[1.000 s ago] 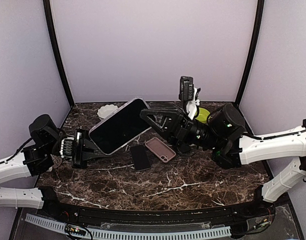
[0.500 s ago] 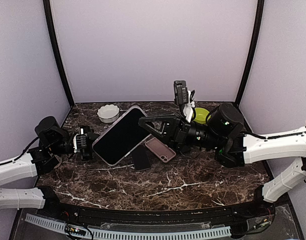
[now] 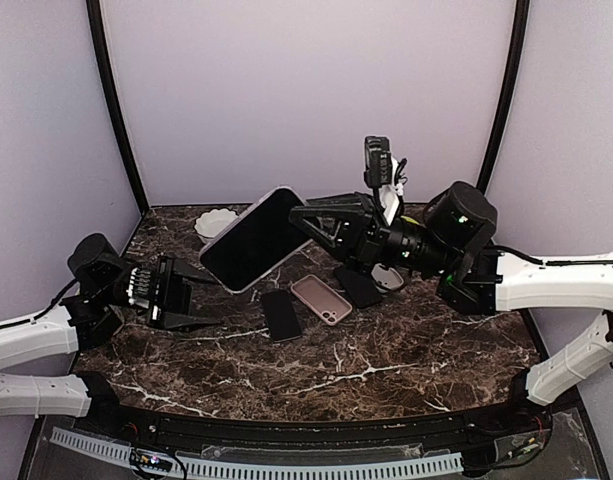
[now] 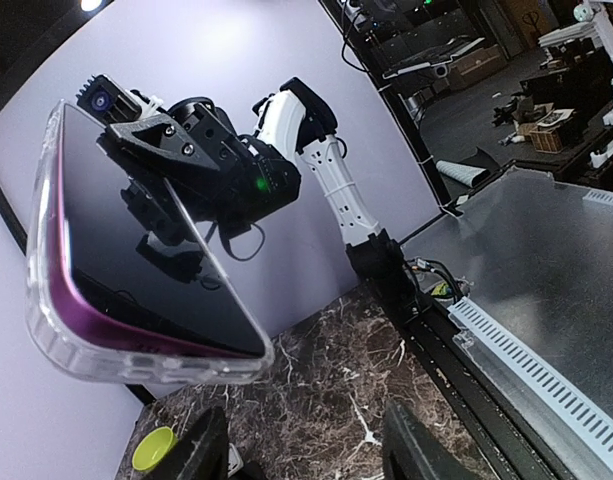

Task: Take the phone out of the phone case
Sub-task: Remove the bottom left corner of the phone case.

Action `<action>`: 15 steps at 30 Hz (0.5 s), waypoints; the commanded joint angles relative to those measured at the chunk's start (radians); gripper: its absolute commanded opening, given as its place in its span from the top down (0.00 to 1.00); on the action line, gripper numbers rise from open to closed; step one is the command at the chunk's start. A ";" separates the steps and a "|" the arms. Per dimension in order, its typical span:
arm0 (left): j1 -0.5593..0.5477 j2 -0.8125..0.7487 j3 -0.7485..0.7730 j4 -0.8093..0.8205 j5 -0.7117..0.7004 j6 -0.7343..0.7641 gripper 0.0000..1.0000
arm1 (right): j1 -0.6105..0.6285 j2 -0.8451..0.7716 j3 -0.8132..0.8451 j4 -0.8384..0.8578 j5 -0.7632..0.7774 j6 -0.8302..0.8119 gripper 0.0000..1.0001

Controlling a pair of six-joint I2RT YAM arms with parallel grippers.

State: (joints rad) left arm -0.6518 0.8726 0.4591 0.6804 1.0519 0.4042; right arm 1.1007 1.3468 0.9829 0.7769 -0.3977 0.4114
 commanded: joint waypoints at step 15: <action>0.006 0.101 -0.035 0.434 0.032 -0.363 0.71 | -0.002 0.096 0.059 0.270 -0.113 -0.024 1.00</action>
State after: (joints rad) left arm -0.6498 0.9787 0.4351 1.0611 1.0653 0.0658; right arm 1.1007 1.4380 0.9894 0.8879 -0.4973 0.3744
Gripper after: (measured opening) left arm 0.328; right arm 0.107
